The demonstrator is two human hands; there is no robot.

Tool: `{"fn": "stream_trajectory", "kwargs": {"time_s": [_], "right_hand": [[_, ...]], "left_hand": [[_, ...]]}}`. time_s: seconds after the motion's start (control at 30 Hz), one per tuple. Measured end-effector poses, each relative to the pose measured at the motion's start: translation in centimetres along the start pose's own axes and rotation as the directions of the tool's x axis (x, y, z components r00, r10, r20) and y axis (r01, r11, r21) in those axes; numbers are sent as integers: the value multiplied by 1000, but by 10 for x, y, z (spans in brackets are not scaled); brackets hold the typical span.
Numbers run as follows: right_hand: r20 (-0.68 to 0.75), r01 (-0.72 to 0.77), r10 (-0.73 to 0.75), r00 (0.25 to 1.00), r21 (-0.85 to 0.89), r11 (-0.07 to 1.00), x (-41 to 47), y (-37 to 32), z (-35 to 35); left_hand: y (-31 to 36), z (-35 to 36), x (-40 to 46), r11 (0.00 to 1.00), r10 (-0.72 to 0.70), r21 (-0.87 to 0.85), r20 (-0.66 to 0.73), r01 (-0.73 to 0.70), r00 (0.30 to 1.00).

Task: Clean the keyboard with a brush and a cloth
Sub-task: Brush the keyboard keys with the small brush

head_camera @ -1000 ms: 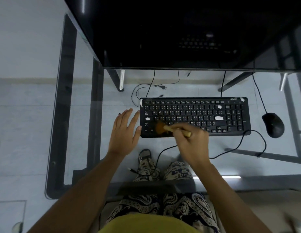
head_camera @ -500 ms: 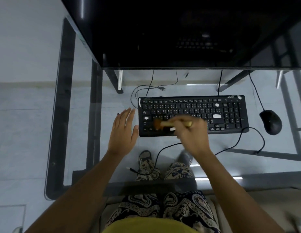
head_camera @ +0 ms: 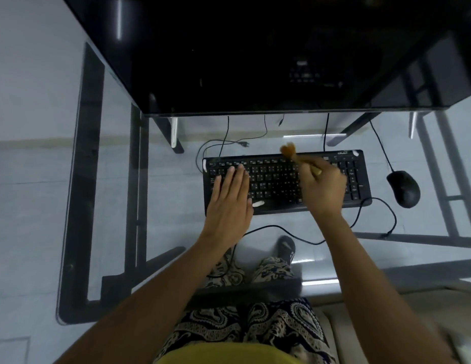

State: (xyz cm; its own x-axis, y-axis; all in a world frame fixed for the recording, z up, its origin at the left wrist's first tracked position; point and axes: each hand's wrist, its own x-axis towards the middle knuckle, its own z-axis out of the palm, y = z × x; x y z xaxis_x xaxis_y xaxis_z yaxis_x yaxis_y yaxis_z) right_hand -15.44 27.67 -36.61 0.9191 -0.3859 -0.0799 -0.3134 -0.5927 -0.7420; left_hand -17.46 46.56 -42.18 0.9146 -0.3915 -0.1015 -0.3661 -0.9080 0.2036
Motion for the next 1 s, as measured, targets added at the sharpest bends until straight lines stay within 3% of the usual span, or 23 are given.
{"fn": "stream_trajectory", "kwargs": {"time_s": [0.1, 0.23, 0.3, 0.4, 0.53, 0.67, 0.77, 0.83, 0.93, 1.0], "right_hand": [[106, 33, -33, 994, -2, 999, -3, -3, -2], [86, 53, -50, 995, -30, 998, -7, -1, -15], [231, 136, -94, 968, -170, 976, -14, 4, -22], [402, 176, -43, 915, -298, 938, -28, 6, -32], [257, 239, -190, 947, -175, 955, -42, 8, -37], [326, 138, -39, 945, -287, 948, -43, 16, -35], [232, 171, -140, 962, -119, 978, -44, 17, -38], [228, 237, -209, 951, -105, 966, -43, 17, -38], [272, 181, -121, 955, -205, 962, -41, 21, -39], [217, 146, -98, 971, -214, 966, -39, 22, -39]], "left_hand": [[2, 0, 7, 1000, 6, 28, 26, -7, 1000], [4, -2, 13, 999, 32, 25, 60, -33, 998], [7, -2, 15, 999, 40, -1, 68, -40, 997], [14, -3, 18, 999, 43, -24, 60, -41, 997], [18, -3, 23, 998, 44, -51, 74, -40, 996], [20, -3, 28, 999, 43, -36, 74, -41, 996], [21, -3, 29, 999, 39, -38, 73, -36, 997], [22, -2, 29, 998, 37, -46, 70, -34, 997], [22, -1, 29, 997, 27, -68, 57, -23, 998], [21, 0, 28, 997, 16, -79, 45, -12, 999]]}}
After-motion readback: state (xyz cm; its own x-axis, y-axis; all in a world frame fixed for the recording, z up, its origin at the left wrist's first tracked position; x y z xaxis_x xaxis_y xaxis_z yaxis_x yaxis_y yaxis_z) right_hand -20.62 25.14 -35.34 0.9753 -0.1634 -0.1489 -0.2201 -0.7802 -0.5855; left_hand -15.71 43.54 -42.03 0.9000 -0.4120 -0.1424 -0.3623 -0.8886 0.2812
